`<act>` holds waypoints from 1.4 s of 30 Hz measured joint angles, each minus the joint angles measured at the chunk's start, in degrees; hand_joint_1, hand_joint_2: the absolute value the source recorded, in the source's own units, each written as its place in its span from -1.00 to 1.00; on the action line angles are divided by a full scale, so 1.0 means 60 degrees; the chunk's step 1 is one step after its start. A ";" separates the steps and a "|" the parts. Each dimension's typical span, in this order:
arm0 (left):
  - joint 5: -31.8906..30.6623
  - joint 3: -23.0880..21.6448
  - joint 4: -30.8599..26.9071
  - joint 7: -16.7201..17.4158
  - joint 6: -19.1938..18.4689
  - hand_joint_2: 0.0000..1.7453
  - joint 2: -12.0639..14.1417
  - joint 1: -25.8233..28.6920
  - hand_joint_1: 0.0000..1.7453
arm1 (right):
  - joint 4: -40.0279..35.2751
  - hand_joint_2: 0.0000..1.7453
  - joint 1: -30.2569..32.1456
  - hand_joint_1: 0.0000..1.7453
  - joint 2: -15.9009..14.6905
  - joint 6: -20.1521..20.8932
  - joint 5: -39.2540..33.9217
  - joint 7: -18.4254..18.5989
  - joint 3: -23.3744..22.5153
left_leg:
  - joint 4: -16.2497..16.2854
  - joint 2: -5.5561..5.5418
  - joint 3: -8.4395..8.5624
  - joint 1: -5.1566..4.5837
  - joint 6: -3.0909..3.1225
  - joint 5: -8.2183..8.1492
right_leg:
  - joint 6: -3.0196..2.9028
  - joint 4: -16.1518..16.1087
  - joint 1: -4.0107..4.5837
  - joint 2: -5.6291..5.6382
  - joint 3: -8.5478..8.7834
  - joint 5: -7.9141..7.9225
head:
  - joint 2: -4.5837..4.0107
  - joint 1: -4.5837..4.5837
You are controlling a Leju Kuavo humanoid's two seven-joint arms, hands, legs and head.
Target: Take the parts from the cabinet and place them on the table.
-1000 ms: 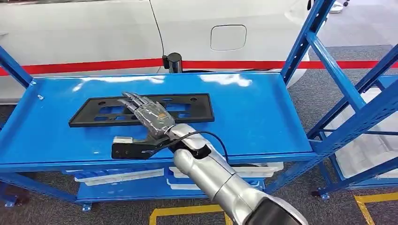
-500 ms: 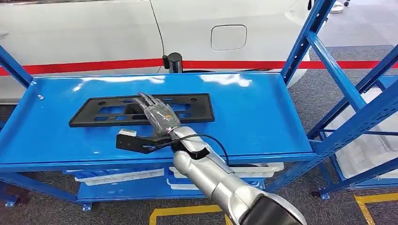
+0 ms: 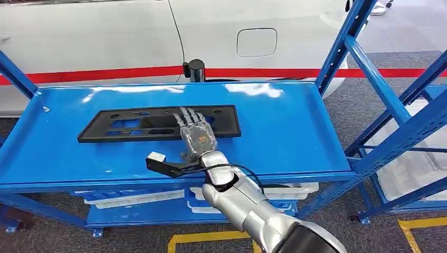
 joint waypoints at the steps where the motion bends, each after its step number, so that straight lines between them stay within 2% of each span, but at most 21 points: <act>1: -0.0076 0.0011 0.0000 -0.0007 0.0011 -1.00 0.0000 0.0000 -1.00 | 0.0018 1.00 -0.0012 -1.00 -0.0076 -0.0101 0.0433 0.0249 0.0000 | 0.0000 0.0001 0.0001 0.0000 0.0000 0.0000 | 0.0000 0.0000 0.0000 0.0000 0.0002 0.0000 | 0.0000 0.0000; 5: -0.0368 0.0011 0.0000 -0.0004 -0.0047 -1.00 -0.0007 0.0003 -1.00 | 0.0076 1.00 -0.0021 -1.00 -0.0350 -0.0543 0.1847 0.1253 0.0062 | 0.0001 -0.0002 0.0004 -0.0005 0.0001 0.0001 | 0.0004 0.0000 -0.0002 0.0000 0.0008 0.0003 | 0.0000 0.0000; 8: -0.0389 0.0011 0.0000 0.0018 -0.0051 -1.00 -0.0022 0.0015 -1.00 | 0.0109 1.00 -0.0054 -1.00 -0.0481 -0.0641 0.2203 0.1551 0.0139 | 0.0001 0.0002 0.0005 -0.0009 0.0001 0.0001 | 0.0005 0.0000 -0.0003 0.0000 0.0008 0.0004 | 0.0000 0.0000; 9: -0.0389 0.0011 0.0000 0.0018 -0.0051 -1.00 -0.0029 0.0018 -1.00 | 0.0124 1.00 -0.0076 -0.94 -0.0506 -0.0637 0.2235 0.1573 0.0164 | 0.0002 0.0002 0.0005 -0.0009 0.0001 0.0001 | 0.0005 0.0000 -0.0003 0.0000 0.0008 0.0004 | 0.0000 -0.0004; 10: -0.0389 0.0011 0.0000 0.0018 -0.0055 -1.00 -0.0033 0.0019 -1.00 | 0.0131 1.00 -0.0087 0.06 -0.0528 -0.0630 0.2250 0.1609 0.0179 | 0.0002 -0.0001 0.0005 -0.0009 0.0001 0.0001 | 0.0005 0.0000 -0.0003 0.0000 0.0009 0.0004 | 0.0000 0.0000; 13: -0.0389 0.0014 0.0000 0.0018 -0.0055 -1.00 -0.0051 0.0029 -1.00 | 0.0164 1.00 -0.0110 0.06 -0.0568 -0.0488 0.2261 0.1664 0.0200 | 0.0002 -0.0004 0.0005 -0.0008 0.0001 0.0001 | 0.0005 0.0000 -0.0003 -0.0001 0.0009 0.0004 | 0.0000 0.0000; 14: -0.0389 0.0014 0.0000 0.0018 -0.0055 -1.00 -0.0055 0.0029 -1.00 | 0.0179 1.00 -0.0109 0.76 -0.0583 -0.0473 0.2261 0.1664 0.0200 | 0.0002 -0.0002 0.0005 -0.0008 0.0001 0.0001 | 0.0005 0.0000 -0.0002 0.0000 0.0008 0.0003 | 0.0000 0.0000; 15: -0.0389 0.0014 0.0000 0.0018 -0.0055 -1.00 -0.0058 0.0029 -1.00 | 0.0200 1.00 -0.0109 1.00 -0.0594 -0.0470 0.2261 0.1664 0.0200 | 0.0002 -0.0002 0.0004 -0.0008 0.0001 0.0001 | 0.0005 0.0000 -0.0002 0.0000 0.0009 0.0003 | 0.0000 0.0000; 25: -0.0389 0.0084 0.0000 -0.0310 -0.0025 -1.00 -0.0058 0.0024 -1.00 | 0.0237 1.00 -0.0108 1.00 -0.0612 -0.0455 0.2483 0.1554 0.0058 | 0.0001 -0.0003 0.0002 -0.0007 0.0001 0.0000 | 0.0004 0.0000 -0.0002 -0.0001 0.0005 0.0003 | 0.0000 0.0000; 31: -0.0659 0.0127 0.0000 -0.0955 0.0299 -1.00 -0.0087 0.0002 -1.00 | 0.0222 1.00 -0.0114 1.00 -0.0644 -0.0535 0.2662 0.1307 -0.0335 | 0.0001 -0.0009 0.0000 -0.0008 0.0001 0.0001 | 0.0004 0.0000 -0.0002 -0.0002 0.0006 0.0003 | 0.0000 0.0000; 36: -0.0349 0.0230 0.0000 -0.1373 -0.0223 -1.00 -0.0102 -0.0093 -1.00 | 0.0047 1.00 -0.0122 1.00 -0.0652 -0.0604 0.2647 0.0789 -0.0780 | 0.0002 0.0006 -0.0001 -0.0011 0.0001 0.0001 | 0.0005 0.0000 -0.0003 0.0001 0.0008 0.0004 | 0.0000 0.0000; 42: -0.0288 0.0335 -0.0004 -0.1421 -0.0262 -1.00 -0.0102 -0.0120 -1.00 | -0.0055 1.00 -0.0123 1.00 -0.0641 -0.0608 0.2647 0.0753 -0.1023 | 0.0002 0.0002 -0.0003 -0.0010 0.0001 0.0001 | 0.0005 0.0000 -0.0002 0.0000 0.0008 0.0004 | 0.0000 -0.0004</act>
